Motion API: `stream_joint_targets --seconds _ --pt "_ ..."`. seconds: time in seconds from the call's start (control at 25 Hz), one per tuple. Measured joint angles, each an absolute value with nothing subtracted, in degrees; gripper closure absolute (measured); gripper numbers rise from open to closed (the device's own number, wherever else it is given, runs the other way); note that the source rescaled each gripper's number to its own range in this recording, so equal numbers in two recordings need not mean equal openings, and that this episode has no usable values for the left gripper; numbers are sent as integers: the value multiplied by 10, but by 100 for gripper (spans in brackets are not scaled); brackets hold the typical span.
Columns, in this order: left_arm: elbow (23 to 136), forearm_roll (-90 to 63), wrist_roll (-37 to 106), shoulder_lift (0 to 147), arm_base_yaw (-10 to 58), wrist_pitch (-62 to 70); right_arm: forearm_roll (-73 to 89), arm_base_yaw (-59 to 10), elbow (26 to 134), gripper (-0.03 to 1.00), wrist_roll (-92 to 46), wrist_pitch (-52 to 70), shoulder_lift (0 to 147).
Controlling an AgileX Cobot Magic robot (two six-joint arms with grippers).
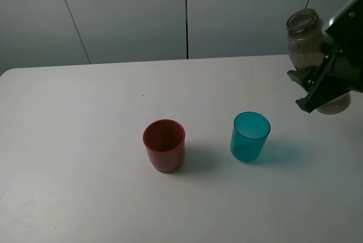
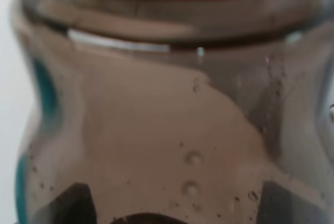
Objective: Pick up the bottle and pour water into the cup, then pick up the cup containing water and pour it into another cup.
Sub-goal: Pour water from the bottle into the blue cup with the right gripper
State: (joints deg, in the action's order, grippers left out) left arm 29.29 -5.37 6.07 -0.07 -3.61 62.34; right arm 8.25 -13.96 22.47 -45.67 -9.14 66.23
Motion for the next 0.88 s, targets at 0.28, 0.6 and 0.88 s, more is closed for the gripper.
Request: stream_joint_targets --seconds 0.28,0.6,0.88 --pt "293 -54 61 -1 -36 623 82 -140 225 97 -577 -27 661" --pt "293 -54 61 -1 -36 623 130 -140 225 97 -759 -40 661" --pt "293 -54 61 -1 -36 623 205 -140 225 97 -872 -54 688"
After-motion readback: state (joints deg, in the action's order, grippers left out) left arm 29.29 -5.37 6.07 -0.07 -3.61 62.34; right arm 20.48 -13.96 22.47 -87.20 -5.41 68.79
